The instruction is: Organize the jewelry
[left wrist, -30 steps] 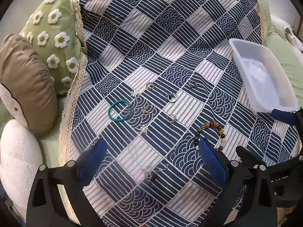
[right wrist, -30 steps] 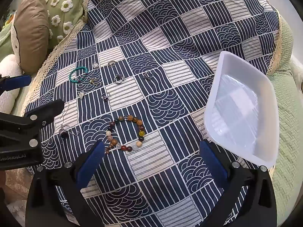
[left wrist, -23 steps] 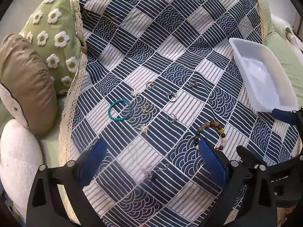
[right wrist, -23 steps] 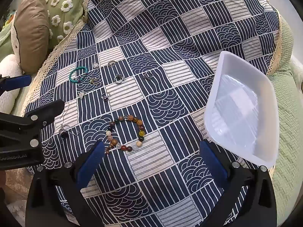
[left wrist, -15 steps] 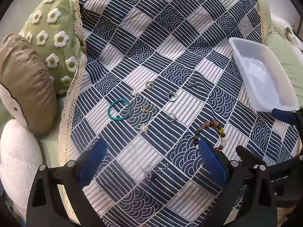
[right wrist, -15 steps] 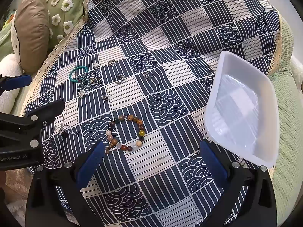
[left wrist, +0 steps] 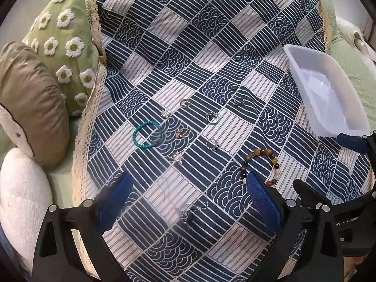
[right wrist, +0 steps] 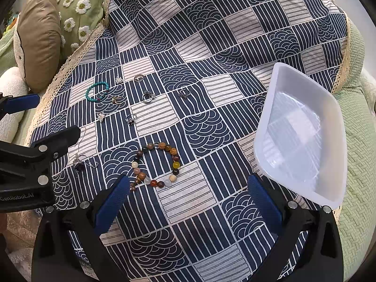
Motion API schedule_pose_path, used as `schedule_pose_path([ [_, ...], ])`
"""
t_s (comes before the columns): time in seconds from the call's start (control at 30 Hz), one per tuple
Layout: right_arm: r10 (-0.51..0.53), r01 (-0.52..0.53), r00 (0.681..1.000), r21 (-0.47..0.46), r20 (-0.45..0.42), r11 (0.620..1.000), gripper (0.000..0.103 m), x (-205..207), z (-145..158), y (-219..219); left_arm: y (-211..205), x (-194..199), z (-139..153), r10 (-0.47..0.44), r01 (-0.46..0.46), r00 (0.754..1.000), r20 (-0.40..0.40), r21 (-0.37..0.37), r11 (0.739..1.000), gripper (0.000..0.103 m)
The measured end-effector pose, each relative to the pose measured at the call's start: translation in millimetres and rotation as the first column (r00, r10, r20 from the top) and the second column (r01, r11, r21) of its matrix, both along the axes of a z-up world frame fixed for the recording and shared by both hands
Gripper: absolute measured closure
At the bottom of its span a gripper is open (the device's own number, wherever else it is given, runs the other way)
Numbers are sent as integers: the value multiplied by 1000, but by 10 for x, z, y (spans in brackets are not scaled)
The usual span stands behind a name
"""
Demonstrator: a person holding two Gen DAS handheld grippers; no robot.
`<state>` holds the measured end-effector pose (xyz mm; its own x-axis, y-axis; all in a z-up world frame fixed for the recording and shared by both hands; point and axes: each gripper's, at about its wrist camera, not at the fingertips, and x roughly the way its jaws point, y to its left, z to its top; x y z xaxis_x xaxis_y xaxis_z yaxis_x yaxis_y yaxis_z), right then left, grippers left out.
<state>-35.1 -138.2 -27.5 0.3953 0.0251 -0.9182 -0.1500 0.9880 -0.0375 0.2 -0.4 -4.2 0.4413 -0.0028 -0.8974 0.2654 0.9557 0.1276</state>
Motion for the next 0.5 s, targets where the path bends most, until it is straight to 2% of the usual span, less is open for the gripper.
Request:
schedule_pose_path([
  [0.5,2,-2,1000,-3,-3,1000,4,-2,20,27,11,-5,-29,-1,1,1000,-18,-12,1000,10],
])
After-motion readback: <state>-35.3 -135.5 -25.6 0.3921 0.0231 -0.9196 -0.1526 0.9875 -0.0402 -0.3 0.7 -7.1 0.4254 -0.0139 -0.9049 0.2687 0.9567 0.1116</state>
